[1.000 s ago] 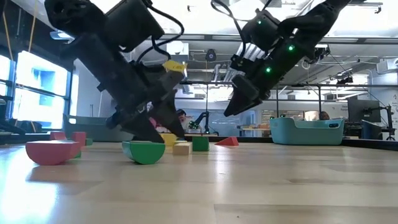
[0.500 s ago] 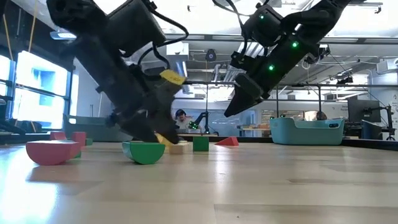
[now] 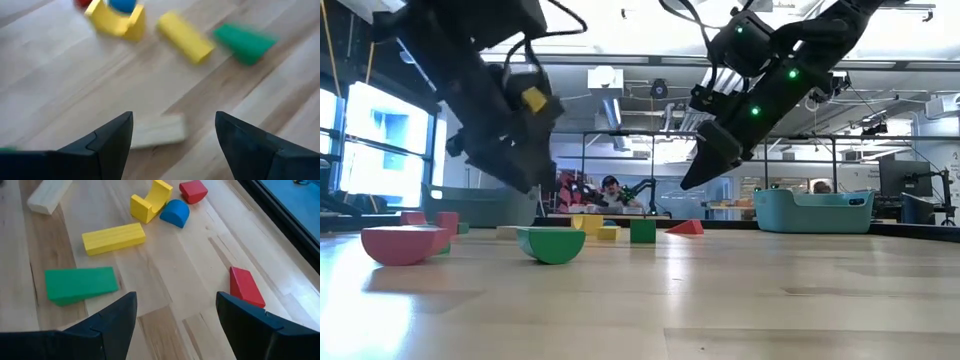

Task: Sort blocks by size
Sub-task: Put the brown rectangular block into the green bin

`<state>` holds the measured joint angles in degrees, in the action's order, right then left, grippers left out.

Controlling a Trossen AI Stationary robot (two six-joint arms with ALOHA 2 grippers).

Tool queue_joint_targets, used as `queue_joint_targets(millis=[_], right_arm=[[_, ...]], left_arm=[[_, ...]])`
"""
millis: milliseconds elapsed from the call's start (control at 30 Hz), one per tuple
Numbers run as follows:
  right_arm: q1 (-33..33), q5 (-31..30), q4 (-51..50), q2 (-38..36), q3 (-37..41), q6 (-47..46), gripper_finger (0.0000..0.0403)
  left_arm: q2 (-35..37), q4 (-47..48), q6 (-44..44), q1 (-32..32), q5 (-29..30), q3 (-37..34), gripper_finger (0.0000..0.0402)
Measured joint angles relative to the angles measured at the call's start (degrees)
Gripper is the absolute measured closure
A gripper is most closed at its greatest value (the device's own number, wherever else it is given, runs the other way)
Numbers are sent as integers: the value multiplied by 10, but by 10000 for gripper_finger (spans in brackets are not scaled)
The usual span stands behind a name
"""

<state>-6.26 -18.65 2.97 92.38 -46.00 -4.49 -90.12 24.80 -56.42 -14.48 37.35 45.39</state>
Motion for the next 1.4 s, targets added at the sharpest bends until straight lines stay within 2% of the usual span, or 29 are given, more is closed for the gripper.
queue_joint_targets(millis=[100,133,233,367,467,567,800,967,1100,1167,1300,1400], right_arm=[[0,0,2,4,0,0,135],[0,0,5,7,0,0,135],[0,11,2,9,0,2,135],[0,31,9,11,0,10,135],[0,32,12,11,0,5,135],[0,32,16,11,0,5,135],[0,40,13,11,0,3,135],[17,64,21,11,5,-12,135],[61,129,162,11,77,18,135],[84,132,251,11,120,12,135],[115,70,398,11,192,-23,135],[127,23,478,11,224,-31,135]], left_arm=[[-15,44,-10,14,-30,-1,133],[-15,57,10,22,-44,-1,133],[-15,77,197,46,-94,5,134],[-15,54,467,70,-176,16,142],[-15,50,579,92,-204,16,149],[-15,51,629,118,-212,15,157],[-16,-19,676,186,-311,-24,181],[-16,-44,642,204,-331,-44,230],[-15,-61,633,203,-329,-58,297],[-15,-71,617,203,-323,-60,330],[-13,-105,585,199,-308,-62,341],[-1,-112,543,175,-254,-63,341]])
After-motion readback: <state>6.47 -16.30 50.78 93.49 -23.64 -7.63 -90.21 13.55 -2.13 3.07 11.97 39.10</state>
